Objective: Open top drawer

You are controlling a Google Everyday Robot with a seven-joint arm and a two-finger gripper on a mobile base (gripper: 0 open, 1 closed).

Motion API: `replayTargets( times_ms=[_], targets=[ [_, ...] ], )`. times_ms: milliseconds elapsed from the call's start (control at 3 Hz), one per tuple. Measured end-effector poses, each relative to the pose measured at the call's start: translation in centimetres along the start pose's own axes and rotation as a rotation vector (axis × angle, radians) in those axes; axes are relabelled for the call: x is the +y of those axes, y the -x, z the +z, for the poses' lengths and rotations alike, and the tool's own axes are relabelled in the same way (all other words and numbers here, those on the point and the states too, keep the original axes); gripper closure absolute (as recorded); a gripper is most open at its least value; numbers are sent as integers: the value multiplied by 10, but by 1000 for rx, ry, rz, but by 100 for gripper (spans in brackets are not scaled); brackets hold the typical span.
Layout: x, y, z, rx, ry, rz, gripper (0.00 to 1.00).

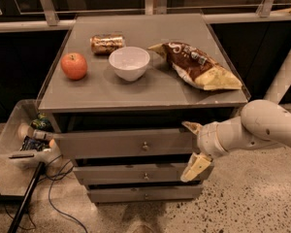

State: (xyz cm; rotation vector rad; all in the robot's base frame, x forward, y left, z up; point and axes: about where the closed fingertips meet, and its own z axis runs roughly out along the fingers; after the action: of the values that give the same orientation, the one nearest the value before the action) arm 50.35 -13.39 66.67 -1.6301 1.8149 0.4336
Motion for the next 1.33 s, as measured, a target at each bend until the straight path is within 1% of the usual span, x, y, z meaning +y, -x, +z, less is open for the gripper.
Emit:
replayTargets(
  times_ms=[333, 667, 1000, 1333],
  targets=[
    [-3, 1, 13, -11, 8, -25, 0],
    [-5, -9, 28, 18, 28, -24, 0],
    [-5, -10, 28, 19, 28, -24, 0],
    [-5, -9, 28, 19, 28, -24, 19]
  ],
)
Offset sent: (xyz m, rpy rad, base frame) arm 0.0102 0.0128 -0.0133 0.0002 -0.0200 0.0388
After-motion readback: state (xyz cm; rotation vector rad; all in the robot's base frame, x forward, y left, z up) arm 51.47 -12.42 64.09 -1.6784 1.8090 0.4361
